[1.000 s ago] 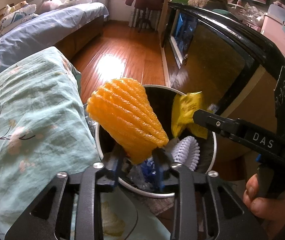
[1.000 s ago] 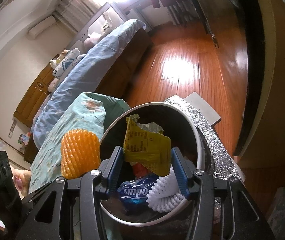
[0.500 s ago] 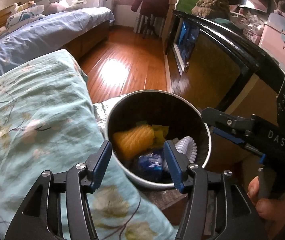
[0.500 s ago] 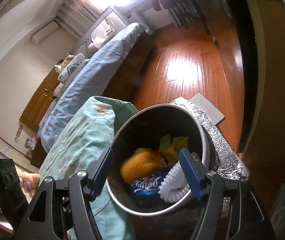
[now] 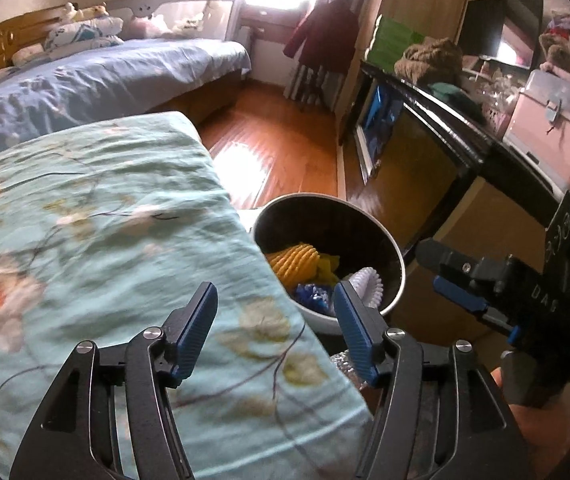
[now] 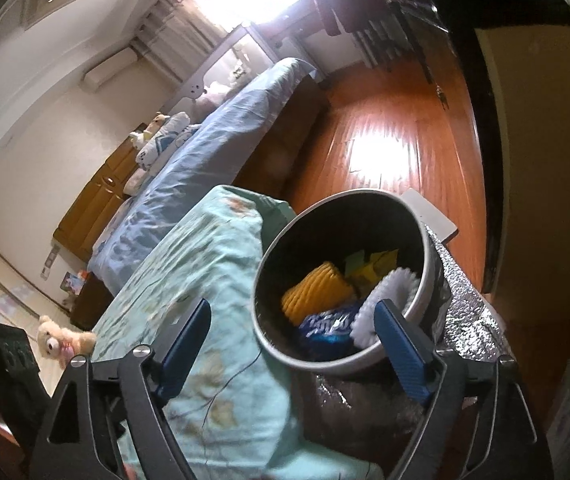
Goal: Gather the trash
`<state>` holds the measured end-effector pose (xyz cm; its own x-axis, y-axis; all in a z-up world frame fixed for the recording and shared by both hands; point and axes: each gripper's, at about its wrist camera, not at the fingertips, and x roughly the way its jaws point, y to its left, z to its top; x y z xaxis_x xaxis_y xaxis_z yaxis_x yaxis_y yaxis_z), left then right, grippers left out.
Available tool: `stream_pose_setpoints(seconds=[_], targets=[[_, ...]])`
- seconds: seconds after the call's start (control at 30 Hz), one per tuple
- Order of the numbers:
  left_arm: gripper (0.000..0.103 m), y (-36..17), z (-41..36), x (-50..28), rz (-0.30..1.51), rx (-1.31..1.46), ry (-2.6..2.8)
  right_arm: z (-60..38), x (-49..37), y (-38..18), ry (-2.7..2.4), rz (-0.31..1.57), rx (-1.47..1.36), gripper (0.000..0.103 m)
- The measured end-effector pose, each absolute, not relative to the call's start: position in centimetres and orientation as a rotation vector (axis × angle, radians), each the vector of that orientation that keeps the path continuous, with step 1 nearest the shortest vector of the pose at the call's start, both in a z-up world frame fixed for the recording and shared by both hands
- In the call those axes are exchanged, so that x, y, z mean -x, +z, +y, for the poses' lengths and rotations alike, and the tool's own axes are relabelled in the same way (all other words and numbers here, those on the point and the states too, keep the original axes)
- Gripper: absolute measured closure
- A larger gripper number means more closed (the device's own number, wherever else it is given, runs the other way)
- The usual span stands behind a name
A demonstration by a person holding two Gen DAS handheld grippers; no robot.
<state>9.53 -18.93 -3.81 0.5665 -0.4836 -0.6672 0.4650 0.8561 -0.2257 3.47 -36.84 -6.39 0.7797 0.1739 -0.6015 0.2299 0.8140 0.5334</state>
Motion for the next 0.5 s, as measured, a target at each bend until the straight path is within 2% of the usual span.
stream_pose_setpoints(seconds=[0.27, 0.5], targets=[[0.039, -2.8, -15.0, -6.1, 0.719, 0.053, -0.507, -33.2, -0.4, -4.6, -0.025, 0.621, -0.514, 0.015], [0.036, -1.4, -11.9, -3.0, 0.636, 0.074, -0.456, -30.2, 2.4, -1.9, -0.039, 0.512, -0.363, 0.006]])
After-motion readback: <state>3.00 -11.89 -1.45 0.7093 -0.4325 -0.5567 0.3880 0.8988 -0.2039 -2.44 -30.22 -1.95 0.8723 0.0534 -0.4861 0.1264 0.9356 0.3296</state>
